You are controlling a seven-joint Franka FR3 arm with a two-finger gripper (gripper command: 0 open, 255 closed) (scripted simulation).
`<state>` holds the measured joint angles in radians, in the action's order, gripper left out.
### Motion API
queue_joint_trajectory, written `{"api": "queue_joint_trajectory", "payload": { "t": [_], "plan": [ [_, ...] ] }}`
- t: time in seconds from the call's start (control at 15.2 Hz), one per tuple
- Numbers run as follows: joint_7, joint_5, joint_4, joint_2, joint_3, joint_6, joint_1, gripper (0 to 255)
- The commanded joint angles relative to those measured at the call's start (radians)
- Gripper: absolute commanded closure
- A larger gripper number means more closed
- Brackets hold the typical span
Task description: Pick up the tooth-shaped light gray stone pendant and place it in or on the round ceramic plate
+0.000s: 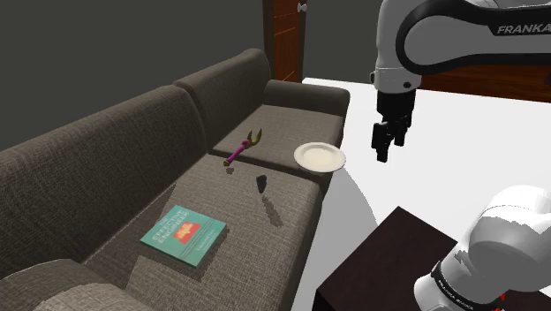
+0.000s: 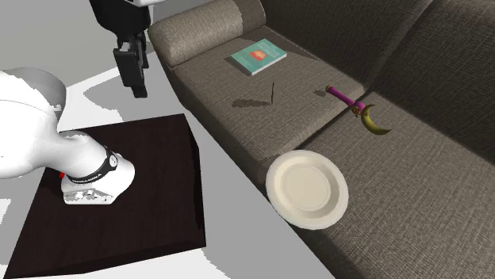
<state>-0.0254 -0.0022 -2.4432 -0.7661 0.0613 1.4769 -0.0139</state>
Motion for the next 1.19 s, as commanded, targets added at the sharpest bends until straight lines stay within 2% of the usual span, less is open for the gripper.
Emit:
{"api": "queue_joint_trajectory", "payload": {
  "t": [0.0, 0.53, 1.12],
  "plan": [
    [0.000, 0.000, 0.000, 0.000, 0.000, 0.000, 0.000, 0],
    [0.067, 0.033, 0.007, 0.226, 0.070, 0.278, 0.020, 0],
    [0.153, 0.009, 0.121, 0.534, 0.143, 0.534, 0.028, 0]
  ]
}}
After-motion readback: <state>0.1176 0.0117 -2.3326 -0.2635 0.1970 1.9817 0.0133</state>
